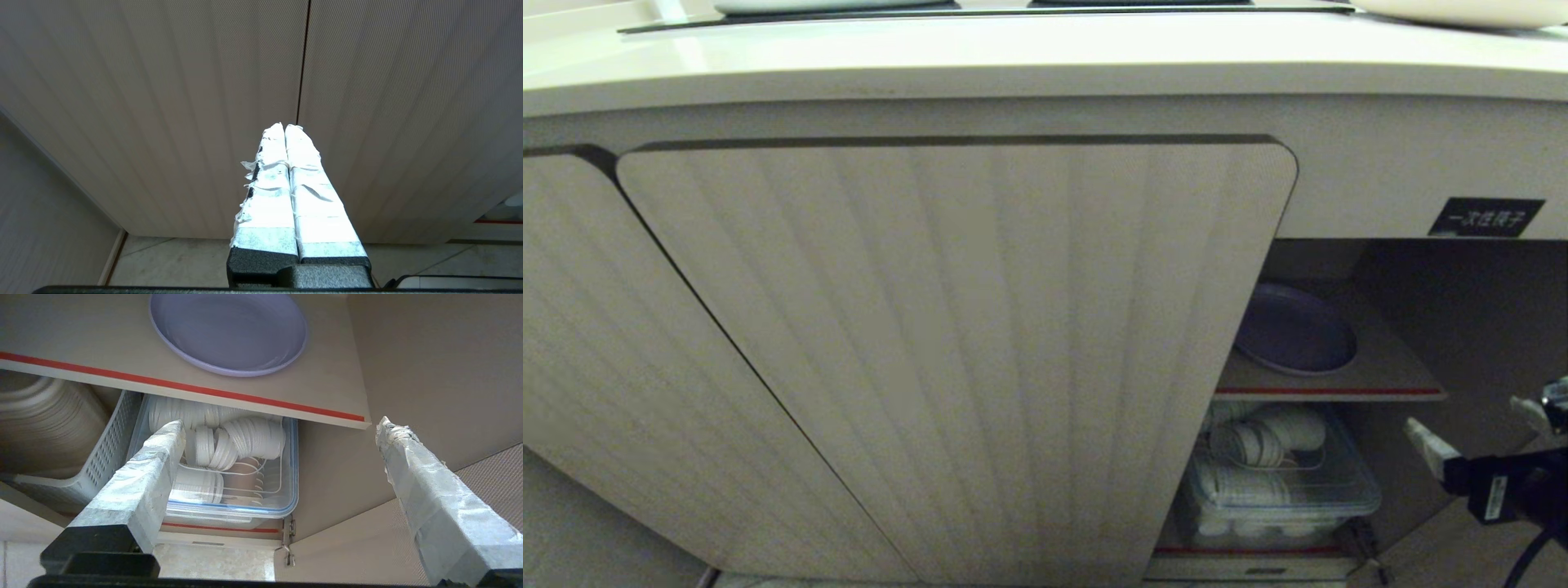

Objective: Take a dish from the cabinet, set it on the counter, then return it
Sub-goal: Close the cabinet door

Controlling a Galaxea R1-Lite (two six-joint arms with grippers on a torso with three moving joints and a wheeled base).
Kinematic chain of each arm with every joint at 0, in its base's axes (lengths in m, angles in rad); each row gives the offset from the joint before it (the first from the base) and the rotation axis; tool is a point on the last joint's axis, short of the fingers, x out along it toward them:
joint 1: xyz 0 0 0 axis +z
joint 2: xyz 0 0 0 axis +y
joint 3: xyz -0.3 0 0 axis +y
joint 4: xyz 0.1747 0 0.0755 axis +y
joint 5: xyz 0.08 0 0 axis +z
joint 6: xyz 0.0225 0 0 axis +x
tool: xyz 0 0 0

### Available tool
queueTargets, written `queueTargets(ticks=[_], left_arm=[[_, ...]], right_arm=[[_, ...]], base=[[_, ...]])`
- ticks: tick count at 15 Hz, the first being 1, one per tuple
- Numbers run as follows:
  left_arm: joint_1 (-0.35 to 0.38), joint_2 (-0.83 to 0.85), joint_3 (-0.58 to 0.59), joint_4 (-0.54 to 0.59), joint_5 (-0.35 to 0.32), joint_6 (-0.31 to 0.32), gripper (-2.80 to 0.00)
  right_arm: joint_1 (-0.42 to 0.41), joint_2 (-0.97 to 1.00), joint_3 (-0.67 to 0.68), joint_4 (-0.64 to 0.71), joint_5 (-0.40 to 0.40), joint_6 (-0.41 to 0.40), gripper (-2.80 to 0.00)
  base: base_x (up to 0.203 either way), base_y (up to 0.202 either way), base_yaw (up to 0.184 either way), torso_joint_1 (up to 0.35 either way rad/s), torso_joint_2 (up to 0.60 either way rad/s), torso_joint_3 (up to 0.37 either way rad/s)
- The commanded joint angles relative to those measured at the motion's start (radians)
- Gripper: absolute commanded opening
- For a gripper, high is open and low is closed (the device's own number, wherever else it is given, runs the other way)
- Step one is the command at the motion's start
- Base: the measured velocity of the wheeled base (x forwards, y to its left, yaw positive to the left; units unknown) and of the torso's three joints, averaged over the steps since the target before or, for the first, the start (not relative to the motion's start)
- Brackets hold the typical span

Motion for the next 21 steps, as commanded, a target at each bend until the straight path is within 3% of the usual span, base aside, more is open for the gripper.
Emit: queueTargets(ticks=[1,6,13,21], left_arm=[[0.0,0.0,0.0,0.0,0.0,0.0,-2.8],[0.0,0.0,0.0,0.0,0.0,0.0,-2.8],[0.0,0.0,0.0,0.0,0.0,0.0,-2.8],[0.0,0.0,0.0,0.0,0.0,0.0,-2.8]], right_arm=[[-0.003,-0.003,0.001,0.005,-0.001,-0.033,0.0],[-0.114,-0.009,-0.001,0.108,-0.003,-0.275,0.0],[-0.108,-0.012,-0.001,0.233,0.008,-0.327,0.0],[-0.093,-0.136,0.0,0.215,0.201,-0.321,0.0]], base=[[0.0,0.0,0.0,0.0,0.0,0.0],[0.0,0.0,0.0,0.0,0.0,0.0],[0.0,0.0,0.0,0.0,0.0,0.0],[0.0,0.0,0.0,0.0,0.0,0.0]])
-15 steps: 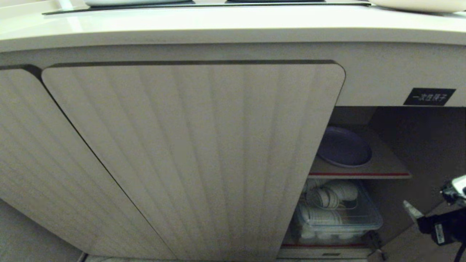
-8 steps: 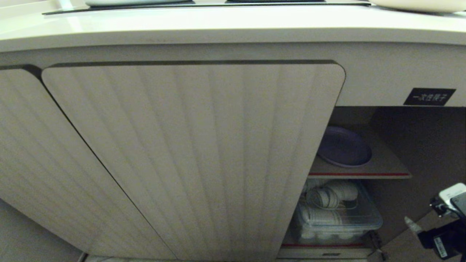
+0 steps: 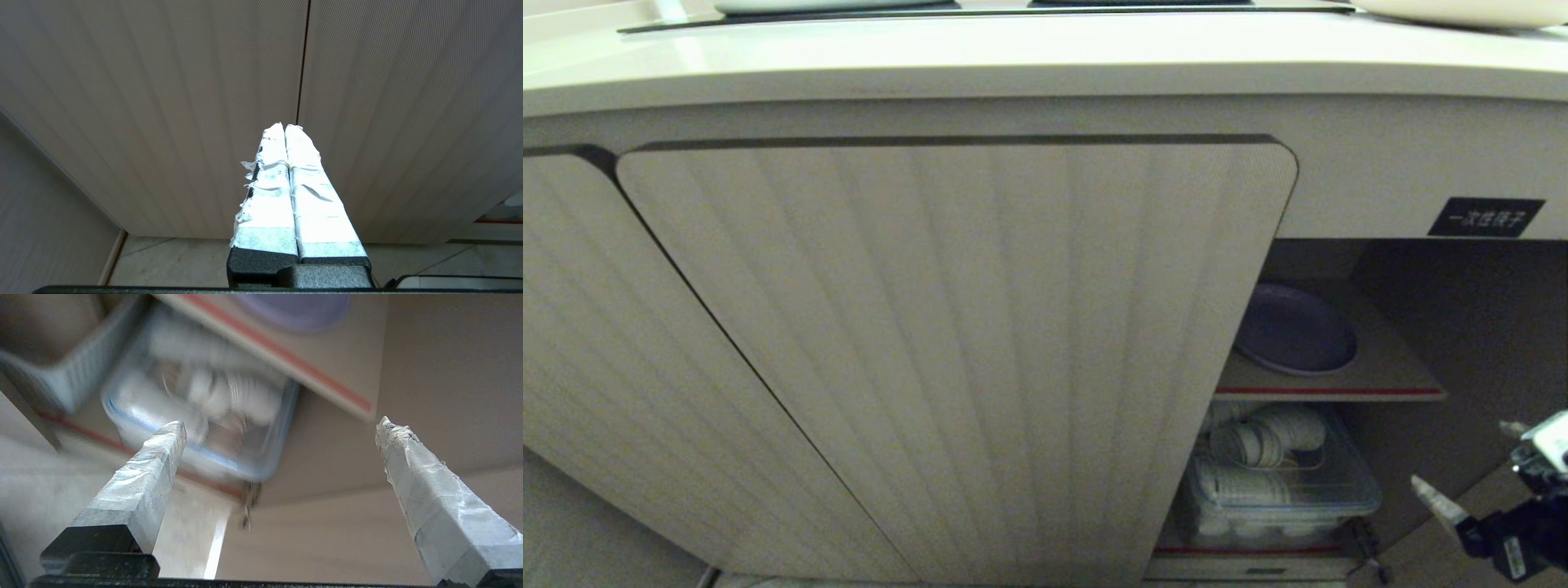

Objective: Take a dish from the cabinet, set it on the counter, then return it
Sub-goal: Close the cabinet door

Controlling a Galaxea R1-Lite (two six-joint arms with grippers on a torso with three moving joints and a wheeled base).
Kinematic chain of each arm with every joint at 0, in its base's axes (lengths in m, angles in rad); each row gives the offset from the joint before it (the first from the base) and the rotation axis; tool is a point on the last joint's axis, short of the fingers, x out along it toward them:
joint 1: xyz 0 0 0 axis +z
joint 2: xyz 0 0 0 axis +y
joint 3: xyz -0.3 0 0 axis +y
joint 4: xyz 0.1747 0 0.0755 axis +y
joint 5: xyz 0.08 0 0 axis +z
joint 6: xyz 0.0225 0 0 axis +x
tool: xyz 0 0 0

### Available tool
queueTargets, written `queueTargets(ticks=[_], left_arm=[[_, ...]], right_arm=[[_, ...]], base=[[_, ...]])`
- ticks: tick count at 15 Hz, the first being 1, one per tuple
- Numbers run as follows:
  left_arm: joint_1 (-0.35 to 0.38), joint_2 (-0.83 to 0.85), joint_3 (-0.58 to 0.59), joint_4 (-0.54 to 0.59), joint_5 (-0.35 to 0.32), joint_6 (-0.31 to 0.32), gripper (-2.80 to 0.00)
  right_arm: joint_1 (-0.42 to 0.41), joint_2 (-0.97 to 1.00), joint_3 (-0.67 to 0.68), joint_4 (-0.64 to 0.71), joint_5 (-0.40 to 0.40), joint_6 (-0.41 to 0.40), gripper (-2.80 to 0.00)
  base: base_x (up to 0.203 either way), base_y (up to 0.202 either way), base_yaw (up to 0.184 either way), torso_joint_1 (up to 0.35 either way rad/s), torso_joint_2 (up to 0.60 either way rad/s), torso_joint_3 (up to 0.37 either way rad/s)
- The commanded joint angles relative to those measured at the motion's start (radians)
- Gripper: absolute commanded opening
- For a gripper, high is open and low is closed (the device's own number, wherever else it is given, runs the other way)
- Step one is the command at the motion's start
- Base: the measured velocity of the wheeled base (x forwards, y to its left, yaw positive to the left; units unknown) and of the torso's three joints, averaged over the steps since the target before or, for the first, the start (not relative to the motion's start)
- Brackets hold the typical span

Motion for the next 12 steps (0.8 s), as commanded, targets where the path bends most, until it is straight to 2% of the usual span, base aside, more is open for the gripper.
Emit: queueTargets(ticks=[1,5,8,12], left_arm=[[0.0,0.0,0.0,0.0,0.001,0.0,-2.8],[0.0,0.0,0.0,0.0,0.0,0.0,-2.8],[0.0,0.0,0.0,0.0,0.0,0.0,-2.8],[0.0,0.0,0.0,0.0,0.001,0.0,-2.8]], right_arm=[[0.003,-0.049,0.001,-0.01,0.02,-0.003,0.0],[0.003,-0.121,0.001,0.015,0.036,0.016,0.0],[0.003,-0.214,0.001,0.081,0.04,0.046,0.0],[-0.001,-0.382,0.001,0.143,0.134,0.076,0.0]], base=[[0.0,0.0,0.0,0.0,0.0,0.0],[0.0,0.0,0.0,0.0,0.0,0.0],[0.0,0.0,0.0,0.0,0.0,0.0],[0.0,0.0,0.0,0.0,0.0,0.0]])
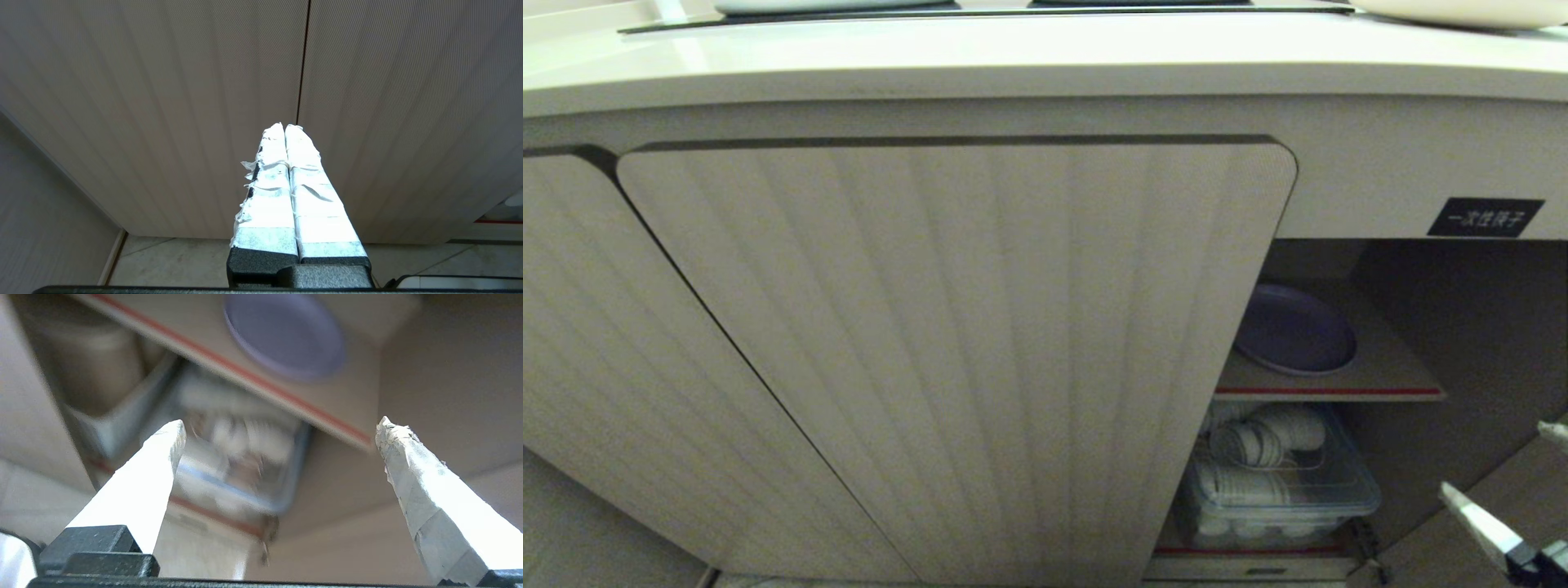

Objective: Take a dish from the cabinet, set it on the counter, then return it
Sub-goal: Close the cabinet door

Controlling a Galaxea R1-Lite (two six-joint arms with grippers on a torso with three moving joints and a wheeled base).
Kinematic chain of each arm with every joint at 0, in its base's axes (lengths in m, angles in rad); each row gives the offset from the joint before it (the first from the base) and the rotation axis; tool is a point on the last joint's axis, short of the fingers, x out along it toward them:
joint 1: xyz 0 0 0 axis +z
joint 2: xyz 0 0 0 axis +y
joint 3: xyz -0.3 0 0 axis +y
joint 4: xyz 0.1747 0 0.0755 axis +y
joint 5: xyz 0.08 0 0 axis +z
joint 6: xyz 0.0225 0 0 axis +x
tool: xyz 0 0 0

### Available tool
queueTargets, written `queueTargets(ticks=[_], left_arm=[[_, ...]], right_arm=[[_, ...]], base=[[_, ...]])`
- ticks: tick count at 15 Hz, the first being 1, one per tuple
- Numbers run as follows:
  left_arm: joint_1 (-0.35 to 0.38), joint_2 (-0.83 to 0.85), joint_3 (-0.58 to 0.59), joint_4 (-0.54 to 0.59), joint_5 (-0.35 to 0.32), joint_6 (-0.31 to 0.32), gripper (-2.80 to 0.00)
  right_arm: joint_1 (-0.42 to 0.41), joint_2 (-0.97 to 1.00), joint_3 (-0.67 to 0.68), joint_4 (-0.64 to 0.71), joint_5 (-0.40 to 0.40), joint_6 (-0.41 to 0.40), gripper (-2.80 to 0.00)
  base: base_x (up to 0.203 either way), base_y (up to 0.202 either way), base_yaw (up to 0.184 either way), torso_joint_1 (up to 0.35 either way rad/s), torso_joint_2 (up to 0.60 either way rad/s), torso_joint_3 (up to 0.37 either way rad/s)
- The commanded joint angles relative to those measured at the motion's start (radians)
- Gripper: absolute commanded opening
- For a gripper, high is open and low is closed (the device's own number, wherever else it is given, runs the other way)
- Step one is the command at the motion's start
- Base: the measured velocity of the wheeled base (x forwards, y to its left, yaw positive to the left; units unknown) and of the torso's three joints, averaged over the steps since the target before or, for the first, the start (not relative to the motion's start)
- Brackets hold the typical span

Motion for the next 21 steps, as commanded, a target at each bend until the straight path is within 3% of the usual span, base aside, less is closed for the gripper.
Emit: queueTargets(ticks=[1,7,13,14,19,21], left_arm=[[0.0,0.0,0.0,0.0,0.002,0.0,-2.8],[0.0,0.0,0.0,0.0,0.0,0.0,-2.8],[0.0,0.0,0.0,0.0,0.0,0.0,-2.8],[0.0,0.0,0.0,0.0,0.002,0.0,-2.8],[0.0,0.0,0.0,0.0,0.0,0.0,-2.8],[0.0,0.0,0.0,0.0,0.001,0.0,-2.8]], right_arm=[[-0.005,-0.113,0.0,-0.01,0.035,0.0,0.0],[-0.041,-0.276,0.0,-0.104,0.191,-0.001,0.0],[-0.085,-0.484,0.0,0.006,0.214,-0.003,0.0],[-0.079,-0.497,0.0,0.018,0.212,0.005,-2.8],[-0.062,-0.579,0.0,0.071,0.208,0.031,-2.8],[-0.048,-0.635,0.0,0.137,0.142,0.031,-2.8]], base=[[0.0,0.0,0.0,0.0,0.0,0.0],[0.0,0.0,0.0,0.0,0.0,0.0],[0.0,0.0,0.0,0.0,0.0,0.0],[0.0,0.0,0.0,0.0,0.0,0.0],[0.0,0.0,0.0,0.0,0.0,0.0],[0.0,0.0,0.0,0.0,0.0,0.0]])
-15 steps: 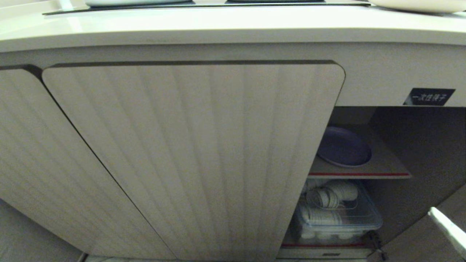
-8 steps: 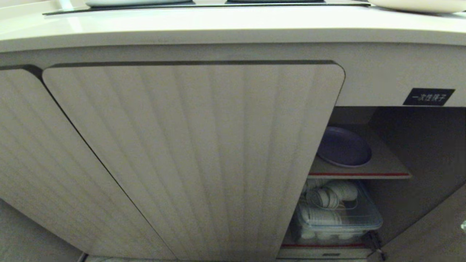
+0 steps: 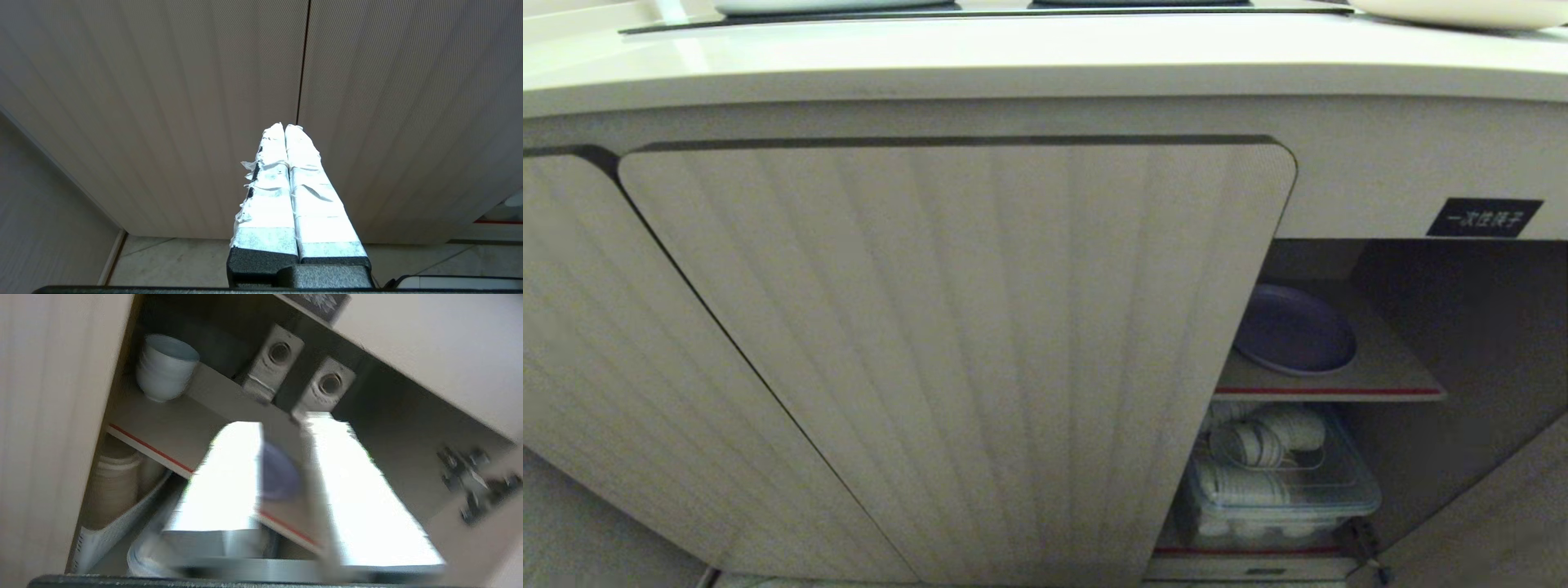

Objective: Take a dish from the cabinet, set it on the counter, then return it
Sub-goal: Close the cabinet door

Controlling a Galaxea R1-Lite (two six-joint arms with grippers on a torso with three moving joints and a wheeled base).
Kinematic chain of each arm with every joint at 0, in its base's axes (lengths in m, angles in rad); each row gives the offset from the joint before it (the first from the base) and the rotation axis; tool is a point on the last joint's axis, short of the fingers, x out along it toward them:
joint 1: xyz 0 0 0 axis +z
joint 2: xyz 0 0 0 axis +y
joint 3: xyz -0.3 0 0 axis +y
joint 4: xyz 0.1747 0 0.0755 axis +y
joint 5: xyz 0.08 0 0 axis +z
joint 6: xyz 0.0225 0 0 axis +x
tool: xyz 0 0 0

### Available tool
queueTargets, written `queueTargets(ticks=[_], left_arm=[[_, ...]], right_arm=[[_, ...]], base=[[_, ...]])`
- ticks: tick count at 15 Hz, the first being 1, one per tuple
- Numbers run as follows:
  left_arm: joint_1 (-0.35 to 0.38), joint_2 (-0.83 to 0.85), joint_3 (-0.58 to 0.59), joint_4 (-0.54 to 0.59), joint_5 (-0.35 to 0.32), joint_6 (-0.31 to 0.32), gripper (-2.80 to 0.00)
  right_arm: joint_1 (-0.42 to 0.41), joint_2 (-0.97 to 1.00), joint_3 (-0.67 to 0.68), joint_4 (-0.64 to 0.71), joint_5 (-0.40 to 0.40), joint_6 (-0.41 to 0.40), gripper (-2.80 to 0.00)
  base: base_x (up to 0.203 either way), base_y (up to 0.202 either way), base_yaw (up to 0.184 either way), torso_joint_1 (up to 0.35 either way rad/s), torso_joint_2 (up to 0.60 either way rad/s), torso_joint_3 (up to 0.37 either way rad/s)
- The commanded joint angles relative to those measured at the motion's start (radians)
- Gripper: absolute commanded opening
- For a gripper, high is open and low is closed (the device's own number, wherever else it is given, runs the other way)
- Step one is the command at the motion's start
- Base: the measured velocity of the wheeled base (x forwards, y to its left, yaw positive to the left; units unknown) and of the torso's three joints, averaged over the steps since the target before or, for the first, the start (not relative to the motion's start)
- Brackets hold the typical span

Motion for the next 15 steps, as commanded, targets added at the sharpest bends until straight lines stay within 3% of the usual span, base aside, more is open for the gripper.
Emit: queueTargets(ticks=[1,5,8,10,13,15], left_arm=[[0.0,0.0,0.0,0.0,0.0,-0.001,-2.8],[0.0,0.0,0.0,0.0,0.0,-0.001,-2.8],[0.0,0.0,0.0,0.0,0.0,-0.001,-2.8],[0.0,0.0,0.0,0.0,0.0,-0.001,-2.8],[0.0,0.0,0.0,0.0,0.0,-0.001,-2.8],[0.0,0.0,0.0,0.0,0.0,-0.001,-2.8]], right_arm=[[0.022,-0.071,0.0,0.044,-0.091,-0.001,-2.8],[0.065,-0.246,0.0,0.228,-0.275,0.04,-2.8],[0.07,-0.32,0.0,0.43,-0.375,0.152,-2.8],[0.07,-0.321,0.0,0.535,-0.394,0.217,-2.8],[0.069,-0.321,0.0,0.62,-0.327,0.311,-2.8],[0.07,-0.321,-0.003,0.67,-0.313,0.322,-2.8]], base=[[0.0,0.0,0.0,0.0,0.0,0.0],[0.0,0.0,0.0,0.0,0.0,0.0],[0.0,0.0,0.0,0.0,0.0,0.0],[0.0,0.0,0.0,0.0,0.0,0.0],[0.0,0.0,0.0,0.0,0.0,0.0],[0.0,0.0,0.0,0.0,0.0,0.0]])
